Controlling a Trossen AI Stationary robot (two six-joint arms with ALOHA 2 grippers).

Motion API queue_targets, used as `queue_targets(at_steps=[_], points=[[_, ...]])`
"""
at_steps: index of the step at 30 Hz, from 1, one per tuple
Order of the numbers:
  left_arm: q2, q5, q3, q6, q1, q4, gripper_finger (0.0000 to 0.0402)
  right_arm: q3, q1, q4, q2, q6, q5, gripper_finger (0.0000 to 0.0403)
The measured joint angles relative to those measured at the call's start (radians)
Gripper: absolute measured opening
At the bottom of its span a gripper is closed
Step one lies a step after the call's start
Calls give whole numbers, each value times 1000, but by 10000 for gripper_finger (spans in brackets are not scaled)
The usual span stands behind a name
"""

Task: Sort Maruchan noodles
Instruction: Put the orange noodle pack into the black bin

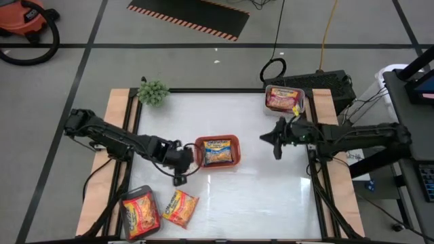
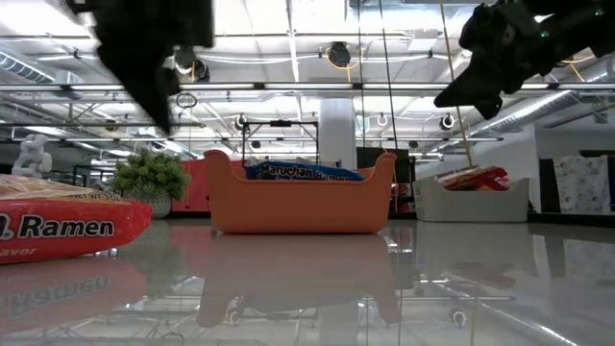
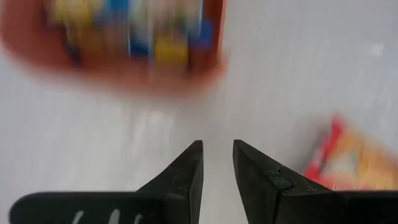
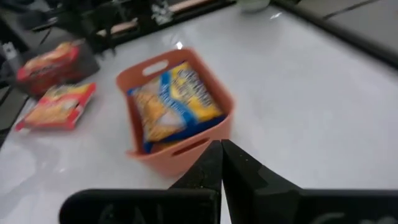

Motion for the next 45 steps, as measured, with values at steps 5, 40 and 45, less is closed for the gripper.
queue_targets(at_steps=[5, 40, 45], points=[[-1, 104, -50, -183, -28, -139, 93, 0, 93, -8, 64, 40, 17, 0], [2, 182, -238, -772, -391, 271, 93, 0, 398, 304, 471, 228, 161, 0], [2, 114, -238, -833, -412, 270, 93, 0, 432, 320, 471, 242, 162, 0]])
